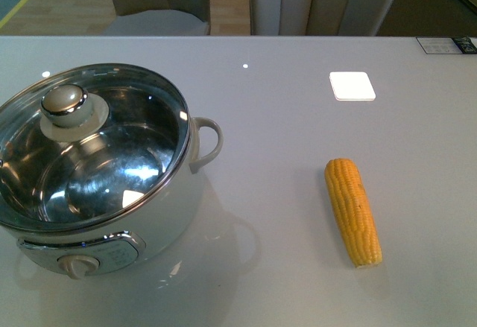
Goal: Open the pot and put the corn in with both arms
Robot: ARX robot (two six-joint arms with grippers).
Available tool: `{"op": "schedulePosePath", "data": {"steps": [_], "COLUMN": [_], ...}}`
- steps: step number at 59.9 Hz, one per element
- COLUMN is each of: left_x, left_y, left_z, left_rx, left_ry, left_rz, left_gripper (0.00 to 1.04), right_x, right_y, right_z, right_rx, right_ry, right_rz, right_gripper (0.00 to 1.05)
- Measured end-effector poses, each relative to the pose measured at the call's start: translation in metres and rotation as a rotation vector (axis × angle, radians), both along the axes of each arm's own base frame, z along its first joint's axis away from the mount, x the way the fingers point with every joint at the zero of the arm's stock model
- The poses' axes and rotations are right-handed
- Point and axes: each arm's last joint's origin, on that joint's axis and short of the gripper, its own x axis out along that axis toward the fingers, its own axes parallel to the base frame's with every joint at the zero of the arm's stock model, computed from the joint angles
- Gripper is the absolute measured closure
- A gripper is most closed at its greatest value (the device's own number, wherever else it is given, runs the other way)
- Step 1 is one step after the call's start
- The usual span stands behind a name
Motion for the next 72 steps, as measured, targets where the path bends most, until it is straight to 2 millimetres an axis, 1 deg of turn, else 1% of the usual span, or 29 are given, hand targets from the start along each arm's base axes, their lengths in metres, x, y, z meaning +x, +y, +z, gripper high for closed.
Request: {"op": "schedulePosePath", "data": {"steps": [51,54,55,58,61,68,72], "left_x": [0.0,0.0,0.0,0.004,0.01,0.029,0.045], "left_y": [0.0,0.0,-0.001,-0.003,-0.008,-0.018,-0.024], "left_z": [0.0,-0.001,-0.001,-0.001,0.0,0.007,0.01], "left_rx": [0.0,-0.03,-0.054,-0.097,-0.131,-0.154,-0.166], "left_ry": [0.0,0.058,0.122,0.255,0.313,0.316,0.293], "left_rz": [0.0,0.028,0.044,0.079,0.063,0.004,-0.021], "left_gripper": [0.07,0.07,0.07,0.07,0.07,0.07,0.07], "right_x": [0.0,0.0,0.0,0.0,0.0,0.0,0.0], "right_y": [0.0,0.0,0.0,0.0,0.0,0.0,0.0], "right_z": [0.0,0.0,0.0,0.0,0.0,0.0,0.0], "right_rx": [0.0,0.0,0.0,0.0,0.0,0.0,0.0], "right_ry": [0.0,0.0,0.0,0.0,-0.001,-0.001,-0.001], "right_rz": [0.0,0.0,0.0,0.0,0.0,0.0,0.0], "right_gripper": [0.09,0.09,0.09,0.09,0.09,0.09,0.09]}}
